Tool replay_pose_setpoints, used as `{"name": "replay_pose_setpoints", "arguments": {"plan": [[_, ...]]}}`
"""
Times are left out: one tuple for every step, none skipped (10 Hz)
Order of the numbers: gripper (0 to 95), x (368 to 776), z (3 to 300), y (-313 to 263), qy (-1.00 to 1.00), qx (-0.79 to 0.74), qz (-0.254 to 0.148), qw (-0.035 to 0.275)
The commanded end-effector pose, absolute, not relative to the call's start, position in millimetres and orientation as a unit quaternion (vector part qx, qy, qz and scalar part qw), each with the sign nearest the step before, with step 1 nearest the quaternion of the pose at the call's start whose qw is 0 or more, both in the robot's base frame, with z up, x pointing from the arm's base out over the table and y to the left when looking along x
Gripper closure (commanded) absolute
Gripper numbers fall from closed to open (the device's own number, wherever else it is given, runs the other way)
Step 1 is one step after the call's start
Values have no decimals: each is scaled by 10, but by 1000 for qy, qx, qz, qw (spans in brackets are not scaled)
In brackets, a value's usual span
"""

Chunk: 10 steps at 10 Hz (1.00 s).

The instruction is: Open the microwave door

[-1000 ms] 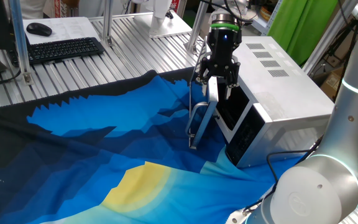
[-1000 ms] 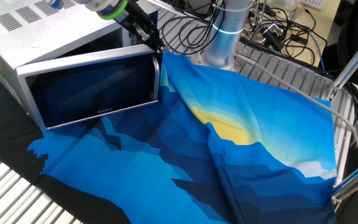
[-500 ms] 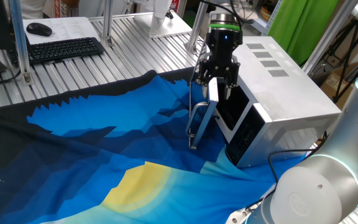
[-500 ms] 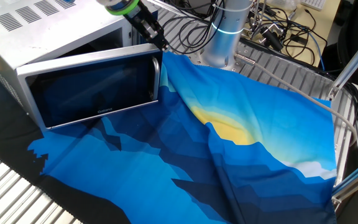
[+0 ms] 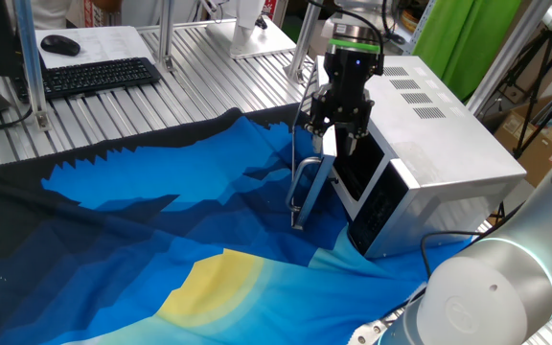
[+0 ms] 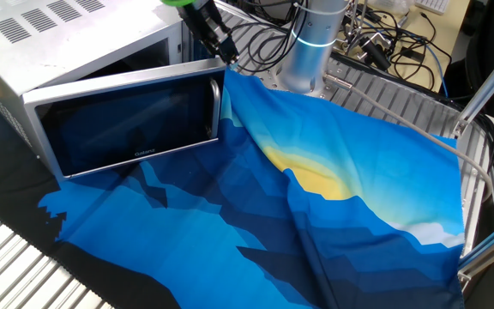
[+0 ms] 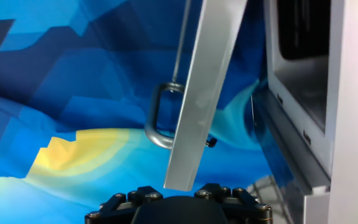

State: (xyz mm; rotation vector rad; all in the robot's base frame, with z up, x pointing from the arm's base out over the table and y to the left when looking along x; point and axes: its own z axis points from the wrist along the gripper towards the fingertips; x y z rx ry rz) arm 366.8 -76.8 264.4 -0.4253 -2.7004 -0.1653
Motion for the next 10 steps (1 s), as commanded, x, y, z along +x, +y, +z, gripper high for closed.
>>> {"name": "replay_pose_setpoints", "arguments": {"plan": [[380, 3667, 2644, -770, -971, -130, -59, 193], [380, 3667, 2644, -770, -972, -119, -61, 192], [380, 3667, 2644, -770, -973, -116, -63, 191], [380, 3667, 2644, -770, -971, -123, -67, 193], [380, 3667, 2644, -770, -968, -139, -75, 195], [380, 3667, 2644, -770, -966, -151, -79, 193], [380, 3667, 2644, -770, -966, -157, -79, 190], [380, 3667, 2644, -770, -966, -159, -79, 190], [380, 3667, 2644, -770, -964, -165, -80, 192], [380, 3667, 2644, -770, -962, -175, -76, 193]]}}
